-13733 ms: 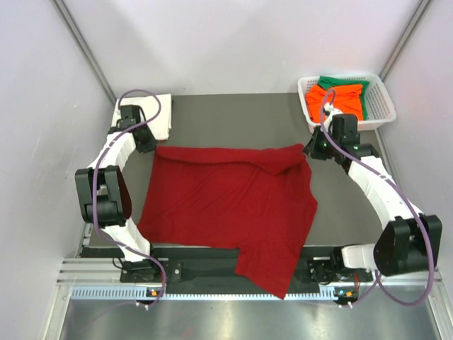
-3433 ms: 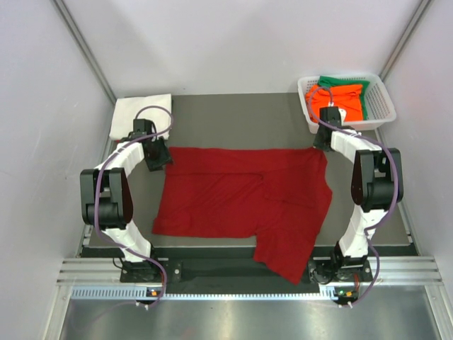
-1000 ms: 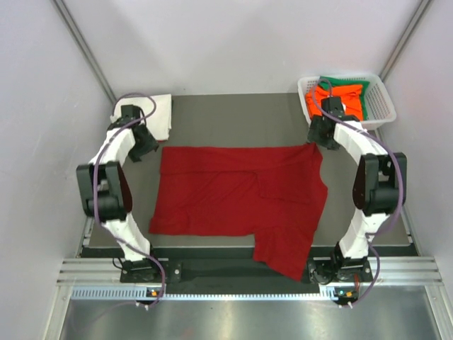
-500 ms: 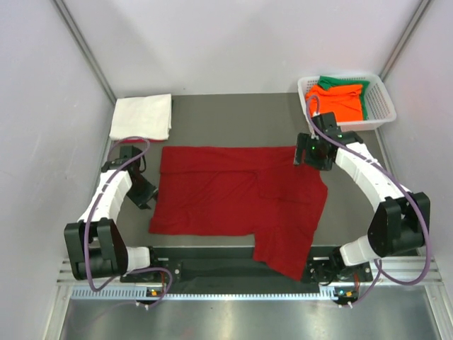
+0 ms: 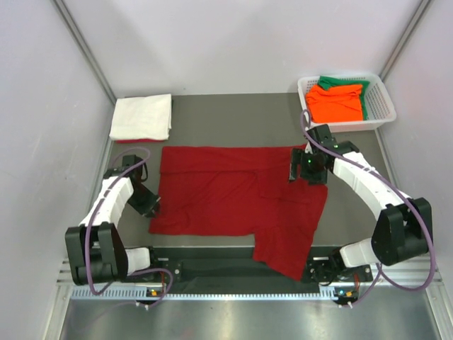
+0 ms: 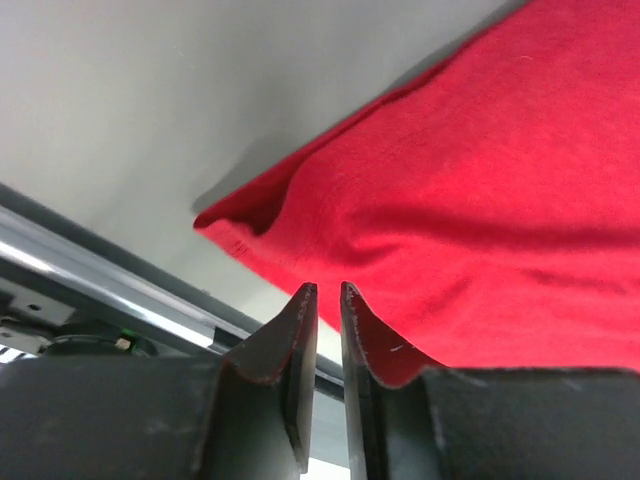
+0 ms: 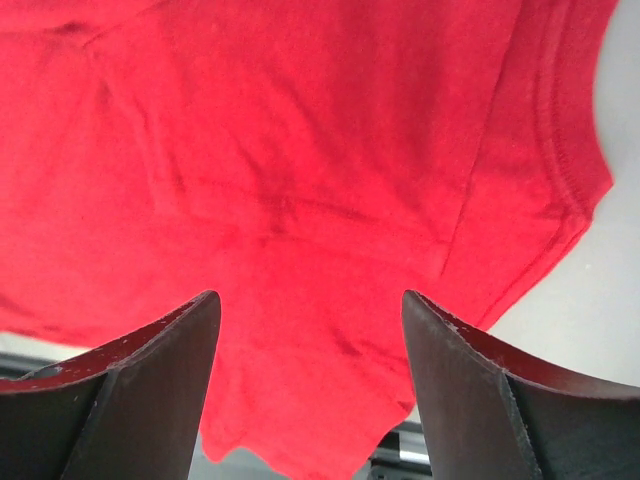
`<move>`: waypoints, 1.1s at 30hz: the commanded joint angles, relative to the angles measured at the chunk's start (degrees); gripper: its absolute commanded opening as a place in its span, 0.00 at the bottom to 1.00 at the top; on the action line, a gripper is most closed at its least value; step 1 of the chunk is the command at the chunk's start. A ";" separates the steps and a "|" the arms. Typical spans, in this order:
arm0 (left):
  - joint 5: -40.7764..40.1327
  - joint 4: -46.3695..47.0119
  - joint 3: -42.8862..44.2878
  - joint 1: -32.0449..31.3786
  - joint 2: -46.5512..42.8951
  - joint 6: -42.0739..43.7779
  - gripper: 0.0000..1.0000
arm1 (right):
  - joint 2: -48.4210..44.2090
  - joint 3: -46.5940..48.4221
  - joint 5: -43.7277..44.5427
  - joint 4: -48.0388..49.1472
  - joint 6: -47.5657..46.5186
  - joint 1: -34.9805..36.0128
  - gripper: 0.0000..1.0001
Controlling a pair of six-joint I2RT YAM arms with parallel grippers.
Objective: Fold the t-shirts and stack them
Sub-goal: Fold the tshirt
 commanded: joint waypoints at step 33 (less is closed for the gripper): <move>-5.58 -7.38 -1.94 0.75 5.63 -10.93 0.35 | -9.65 -6.23 -6.01 -0.30 1.65 1.20 0.75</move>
